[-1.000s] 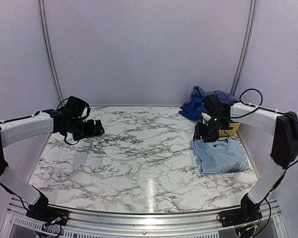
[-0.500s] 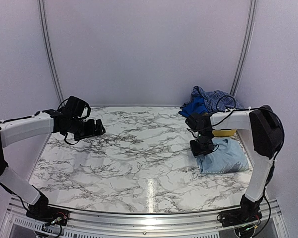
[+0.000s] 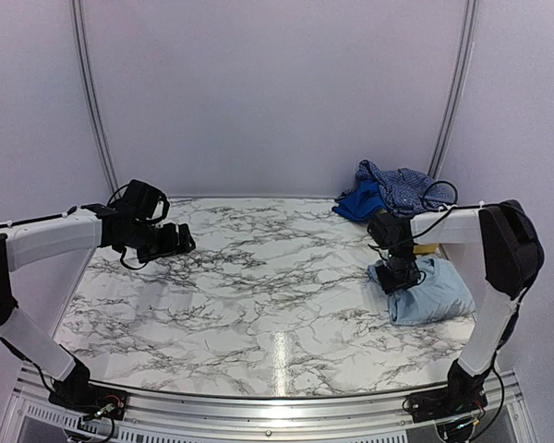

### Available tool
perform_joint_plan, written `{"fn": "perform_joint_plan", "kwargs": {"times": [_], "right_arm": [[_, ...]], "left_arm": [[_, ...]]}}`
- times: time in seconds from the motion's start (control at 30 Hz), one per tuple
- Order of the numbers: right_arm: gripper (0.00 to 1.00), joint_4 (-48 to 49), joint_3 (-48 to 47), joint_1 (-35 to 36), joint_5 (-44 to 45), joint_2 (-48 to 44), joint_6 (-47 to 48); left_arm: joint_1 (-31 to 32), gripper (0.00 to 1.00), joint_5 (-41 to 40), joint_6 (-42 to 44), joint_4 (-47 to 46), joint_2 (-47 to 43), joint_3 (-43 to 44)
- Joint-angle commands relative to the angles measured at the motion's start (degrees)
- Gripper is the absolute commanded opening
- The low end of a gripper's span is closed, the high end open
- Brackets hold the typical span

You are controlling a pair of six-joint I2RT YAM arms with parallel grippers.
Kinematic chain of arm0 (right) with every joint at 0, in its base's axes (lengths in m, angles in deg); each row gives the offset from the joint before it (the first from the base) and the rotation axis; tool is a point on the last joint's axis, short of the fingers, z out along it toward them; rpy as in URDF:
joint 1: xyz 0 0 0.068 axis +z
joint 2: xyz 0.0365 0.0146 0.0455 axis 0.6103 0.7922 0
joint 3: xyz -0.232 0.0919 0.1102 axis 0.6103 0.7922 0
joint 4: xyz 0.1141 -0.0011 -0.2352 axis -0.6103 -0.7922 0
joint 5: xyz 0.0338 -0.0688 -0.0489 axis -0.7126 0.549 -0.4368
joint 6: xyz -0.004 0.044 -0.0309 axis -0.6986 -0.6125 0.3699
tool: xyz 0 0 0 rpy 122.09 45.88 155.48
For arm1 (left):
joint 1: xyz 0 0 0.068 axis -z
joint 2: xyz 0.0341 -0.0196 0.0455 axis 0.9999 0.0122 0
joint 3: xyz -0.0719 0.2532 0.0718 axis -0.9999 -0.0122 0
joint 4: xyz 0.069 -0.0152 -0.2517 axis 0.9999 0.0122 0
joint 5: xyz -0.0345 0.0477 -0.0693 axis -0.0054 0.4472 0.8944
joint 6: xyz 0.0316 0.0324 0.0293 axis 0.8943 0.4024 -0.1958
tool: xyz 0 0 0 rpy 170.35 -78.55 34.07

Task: Fold and stack the mixed laundry pile
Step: Smooth out the square-folded T-shirt at the corner of the board.

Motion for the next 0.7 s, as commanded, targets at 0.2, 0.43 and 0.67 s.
{"fn": "perform_joint_plan", "kwargs": {"times": [0.2,0.43,0.67], "right_arm": [[0.68,-5.2,-8.8,-0.9,-1.7,-6.1,2.8],[0.98,-5.6,-35.2,-1.6,3.8,-9.5,9.2],[0.99,-5.0,-56.3,-13.9,-2.3,2.3,11.6]], "left_arm": [[-0.4,0.99,0.5,1.0,-1.0,-0.3,1.2],[-0.4,0.99,-2.7,1.5,-1.0,-4.2,2.4],[-0.4,0.99,-5.4,0.0,-0.6,-5.9,4.0]]}}
